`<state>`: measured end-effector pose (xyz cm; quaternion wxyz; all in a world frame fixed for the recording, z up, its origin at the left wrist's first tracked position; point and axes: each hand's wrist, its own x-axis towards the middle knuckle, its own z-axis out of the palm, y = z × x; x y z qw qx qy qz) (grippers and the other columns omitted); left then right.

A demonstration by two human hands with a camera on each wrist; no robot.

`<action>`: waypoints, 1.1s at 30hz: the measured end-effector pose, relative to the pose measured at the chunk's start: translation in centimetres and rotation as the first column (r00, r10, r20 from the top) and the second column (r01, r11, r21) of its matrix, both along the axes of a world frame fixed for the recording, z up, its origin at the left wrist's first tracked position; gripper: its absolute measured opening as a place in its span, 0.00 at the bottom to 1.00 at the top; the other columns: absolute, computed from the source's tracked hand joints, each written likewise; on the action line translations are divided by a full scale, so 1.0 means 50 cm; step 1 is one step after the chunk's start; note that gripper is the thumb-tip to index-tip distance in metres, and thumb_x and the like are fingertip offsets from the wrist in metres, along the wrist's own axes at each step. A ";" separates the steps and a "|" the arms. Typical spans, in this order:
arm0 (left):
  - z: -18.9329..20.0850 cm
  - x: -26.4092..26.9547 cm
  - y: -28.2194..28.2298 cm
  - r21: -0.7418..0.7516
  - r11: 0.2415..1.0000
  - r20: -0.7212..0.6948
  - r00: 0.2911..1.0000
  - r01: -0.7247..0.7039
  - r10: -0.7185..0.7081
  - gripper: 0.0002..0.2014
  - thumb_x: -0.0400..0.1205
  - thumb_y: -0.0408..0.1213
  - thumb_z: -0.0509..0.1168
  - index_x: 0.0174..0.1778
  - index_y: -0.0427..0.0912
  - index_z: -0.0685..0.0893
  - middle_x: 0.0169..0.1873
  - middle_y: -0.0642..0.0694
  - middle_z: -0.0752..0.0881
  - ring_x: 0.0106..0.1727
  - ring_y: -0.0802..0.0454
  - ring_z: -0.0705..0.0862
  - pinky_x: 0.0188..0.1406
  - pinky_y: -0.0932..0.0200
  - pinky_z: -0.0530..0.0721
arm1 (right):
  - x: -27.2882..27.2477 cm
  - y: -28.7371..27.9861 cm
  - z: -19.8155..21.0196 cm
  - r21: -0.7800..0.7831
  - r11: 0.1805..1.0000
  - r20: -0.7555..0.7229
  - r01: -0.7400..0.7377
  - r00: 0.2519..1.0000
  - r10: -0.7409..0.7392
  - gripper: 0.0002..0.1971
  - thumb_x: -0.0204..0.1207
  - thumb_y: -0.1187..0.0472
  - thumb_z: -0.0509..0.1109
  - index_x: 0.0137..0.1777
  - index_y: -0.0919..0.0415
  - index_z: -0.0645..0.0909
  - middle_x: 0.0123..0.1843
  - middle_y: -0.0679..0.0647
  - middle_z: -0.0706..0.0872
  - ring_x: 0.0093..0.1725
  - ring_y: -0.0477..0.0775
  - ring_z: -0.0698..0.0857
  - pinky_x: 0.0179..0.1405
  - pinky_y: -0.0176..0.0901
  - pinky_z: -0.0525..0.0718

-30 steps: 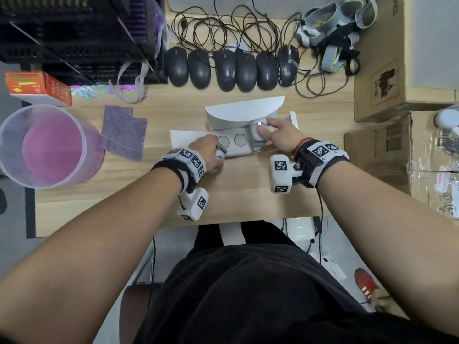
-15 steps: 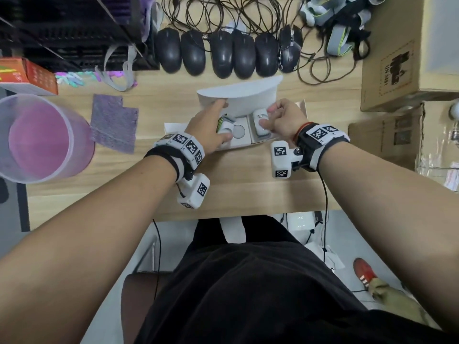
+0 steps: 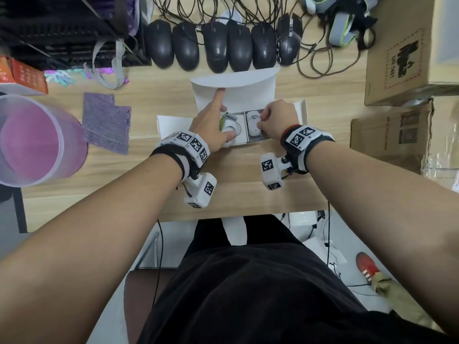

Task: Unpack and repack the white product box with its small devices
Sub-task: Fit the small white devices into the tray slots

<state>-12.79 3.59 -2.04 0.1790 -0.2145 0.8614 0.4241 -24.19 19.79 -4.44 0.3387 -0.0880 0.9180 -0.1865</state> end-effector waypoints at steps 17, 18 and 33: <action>-0.042 -0.076 0.068 0.268 0.963 0.073 0.997 -0.028 0.008 0.55 0.76 0.32 0.75 0.87 0.50 0.38 0.71 0.43 0.79 0.66 0.45 0.83 0.66 0.47 0.83 | -0.029 0.037 0.032 -0.323 0.924 0.494 0.205 0.869 -0.020 0.19 0.77 0.45 0.74 0.49 0.65 0.87 0.44 0.62 0.87 0.41 0.54 0.85 0.45 0.48 0.87; -0.039 -0.078 0.071 0.246 0.969 0.070 0.998 -0.026 0.009 0.54 0.76 0.32 0.76 0.87 0.48 0.43 0.71 0.42 0.80 0.66 0.45 0.84 0.65 0.49 0.83 | -0.029 0.040 0.029 -0.342 0.930 0.459 0.137 0.888 0.038 0.19 0.76 0.46 0.76 0.49 0.64 0.85 0.43 0.60 0.86 0.41 0.52 0.85 0.45 0.48 0.87; -0.037 -0.089 0.070 0.330 0.941 0.063 0.996 -0.074 0.056 0.58 0.73 0.36 0.80 0.87 0.52 0.41 0.56 0.55 0.84 0.47 0.59 0.88 0.52 0.65 0.86 | -0.052 0.086 0.041 -0.450 0.721 0.607 0.526 0.773 -0.185 0.03 0.79 0.69 0.71 0.52 0.67 0.82 0.53 0.68 0.87 0.51 0.60 0.90 0.49 0.46 0.91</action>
